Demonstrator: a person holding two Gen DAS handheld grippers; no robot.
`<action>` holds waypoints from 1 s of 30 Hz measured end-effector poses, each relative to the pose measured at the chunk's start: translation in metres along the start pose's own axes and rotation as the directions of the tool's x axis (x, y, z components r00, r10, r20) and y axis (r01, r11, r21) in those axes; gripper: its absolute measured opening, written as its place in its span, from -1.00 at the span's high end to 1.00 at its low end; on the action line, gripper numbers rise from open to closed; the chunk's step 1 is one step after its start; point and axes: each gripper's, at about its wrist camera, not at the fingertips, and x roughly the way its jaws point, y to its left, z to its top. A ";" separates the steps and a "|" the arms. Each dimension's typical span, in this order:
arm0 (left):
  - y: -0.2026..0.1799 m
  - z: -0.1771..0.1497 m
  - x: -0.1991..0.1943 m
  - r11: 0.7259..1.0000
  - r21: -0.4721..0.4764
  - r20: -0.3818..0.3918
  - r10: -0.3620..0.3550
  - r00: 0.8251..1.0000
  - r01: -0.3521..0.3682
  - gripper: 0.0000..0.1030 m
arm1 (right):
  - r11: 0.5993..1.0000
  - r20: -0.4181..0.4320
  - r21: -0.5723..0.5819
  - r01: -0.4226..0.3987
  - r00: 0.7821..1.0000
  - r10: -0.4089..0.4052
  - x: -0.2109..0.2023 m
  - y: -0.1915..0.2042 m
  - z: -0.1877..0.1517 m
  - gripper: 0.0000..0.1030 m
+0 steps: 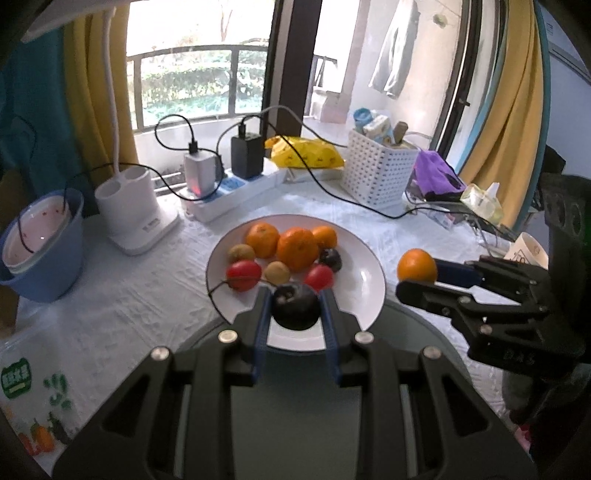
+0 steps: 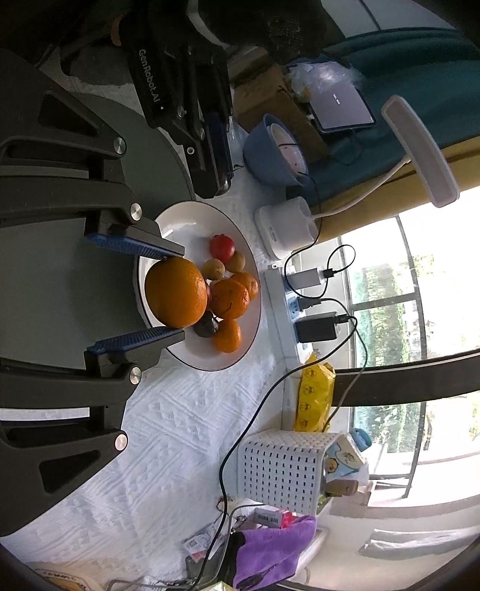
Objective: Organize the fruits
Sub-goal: 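Carry the plum and orange onto the white plate and open both tools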
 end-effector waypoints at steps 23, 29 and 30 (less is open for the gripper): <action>0.015 -0.003 0.046 0.999 -0.031 -0.094 -0.018 0.995 0.015 0.45 | 1.000 -0.072 0.013 0.015 0.997 -0.014 0.043 -0.007 0.005 0.22; 0.014 -0.001 0.037 0.999 -0.034 -0.073 -0.034 0.997 0.032 0.11 | 1.000 -0.057 0.016 0.018 0.998 -0.017 0.037 -0.005 0.007 0.21; 0.013 -0.001 0.035 0.999 -0.031 -0.070 -0.035 0.997 0.033 0.11 | 1.000 -0.054 0.014 0.017 0.998 -0.017 0.035 -0.004 0.007 0.21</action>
